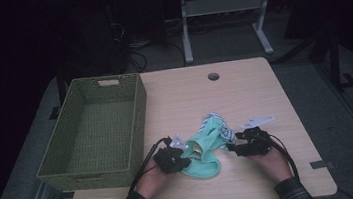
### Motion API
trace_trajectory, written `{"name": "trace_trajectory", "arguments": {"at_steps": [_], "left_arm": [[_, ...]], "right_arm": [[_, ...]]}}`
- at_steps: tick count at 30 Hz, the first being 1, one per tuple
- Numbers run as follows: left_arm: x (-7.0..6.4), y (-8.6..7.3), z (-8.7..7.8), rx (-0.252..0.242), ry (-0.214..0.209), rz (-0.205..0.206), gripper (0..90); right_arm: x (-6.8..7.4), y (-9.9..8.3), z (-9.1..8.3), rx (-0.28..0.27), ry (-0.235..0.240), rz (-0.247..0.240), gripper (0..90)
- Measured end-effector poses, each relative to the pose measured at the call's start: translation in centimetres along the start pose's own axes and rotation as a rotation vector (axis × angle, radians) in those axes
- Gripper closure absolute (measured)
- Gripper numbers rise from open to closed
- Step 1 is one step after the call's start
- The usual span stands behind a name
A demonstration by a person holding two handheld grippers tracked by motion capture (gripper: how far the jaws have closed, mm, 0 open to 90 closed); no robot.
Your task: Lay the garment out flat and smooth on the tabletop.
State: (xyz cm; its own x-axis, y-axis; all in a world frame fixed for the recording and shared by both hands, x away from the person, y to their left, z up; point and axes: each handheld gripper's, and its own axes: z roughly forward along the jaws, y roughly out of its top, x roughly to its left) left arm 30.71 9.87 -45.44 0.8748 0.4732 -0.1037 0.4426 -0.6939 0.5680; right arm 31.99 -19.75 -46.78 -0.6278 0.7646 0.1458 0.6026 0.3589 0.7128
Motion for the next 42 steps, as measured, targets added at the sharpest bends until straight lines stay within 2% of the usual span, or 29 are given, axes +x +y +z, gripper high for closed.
{"name": "trace_trajectory", "arguments": {"at_steps": [5, 6, 8, 9, 10, 12, 15, 16, 20, 25, 31, 32, 36, 42], "left_arm": [[0.0, 0.0, 0.0, 0.001, -0.001, 0.002, 89.8], [0.0, 0.0, 0.0, 0.0, -0.002, 0.002, 89.8], [0.0, 0.0, 0.0, 0.001, -0.002, 0.002, 89.8], [0.0, 0.0, 0.0, 0.0, -0.003, 0.002, 89.8], [0.0, 0.0, 0.0, 0.0, -0.003, 0.002, 89.8], [0.0, 0.0, 0.0, 0.001, -0.002, 0.003, 89.8], [0.0, 0.0, 0.0, 0.003, -0.001, 0.005, 89.8], [0.0, 0.0, 0.0, 0.003, -0.001, 0.005, 89.8], [0.0, 0.0, 0.0, 0.002, -0.004, 0.002, 89.8], [0.1, 0.0, 0.0, 0.005, -0.008, 0.003, 89.8], [0.1, 0.0, 0.0, 0.003, -0.009, 0.001, 89.9], [0.1, 0.0, 0.0, 0.004, -0.009, 0.001, 89.9], [0.1, 0.0, 0.0, 0.004, -0.011, 0.001, 89.9], [0.1, 0.0, 0.0, 0.005, -0.01, 0.004, 89.9]], "right_arm": [[0.1, 0.5, 1.2, 0.016, -0.018, -0.022, 44.1], [0.2, 0.5, 1.3, 0.01, -0.03, -0.035, 50.4], [0.2, 0.5, 1.4, 0.007, -0.037, -0.04, 52.5], [0.3, 0.5, 1.4, 0.003, -0.045, -0.05, 56.4], [0.3, 0.5, 1.4, 0.004, -0.051, -0.061, 64.1], [0.4, 0.5, 1.3, 0.005, -0.052, -0.056, 66.3], [0.3, 0.5, 1.3, 0.006, -0.053, -0.061, 76.2], [0.2, 0.5, 1.1, 0.01, -0.053, -0.048, 79.9], [-0.1, 0.6, 0.7, -0.01, -0.052, -0.057, 81.1], [-0.6, 0.7, -0.3, -0.017, -0.076, -0.063, 81.1], [-2.1, 0.8, -1.6, -0.027, -0.119, -0.084, 81.0], [-2.5, 0.7, -1.8, -0.031, -0.127, -0.076, 81.1], [-3.1, 0.5, -2.1, -0.026, -0.136, -0.083, 81.1], [-3.9, 0.1, -1.8, 0.011, -0.151, -0.1, 81.0]]}}
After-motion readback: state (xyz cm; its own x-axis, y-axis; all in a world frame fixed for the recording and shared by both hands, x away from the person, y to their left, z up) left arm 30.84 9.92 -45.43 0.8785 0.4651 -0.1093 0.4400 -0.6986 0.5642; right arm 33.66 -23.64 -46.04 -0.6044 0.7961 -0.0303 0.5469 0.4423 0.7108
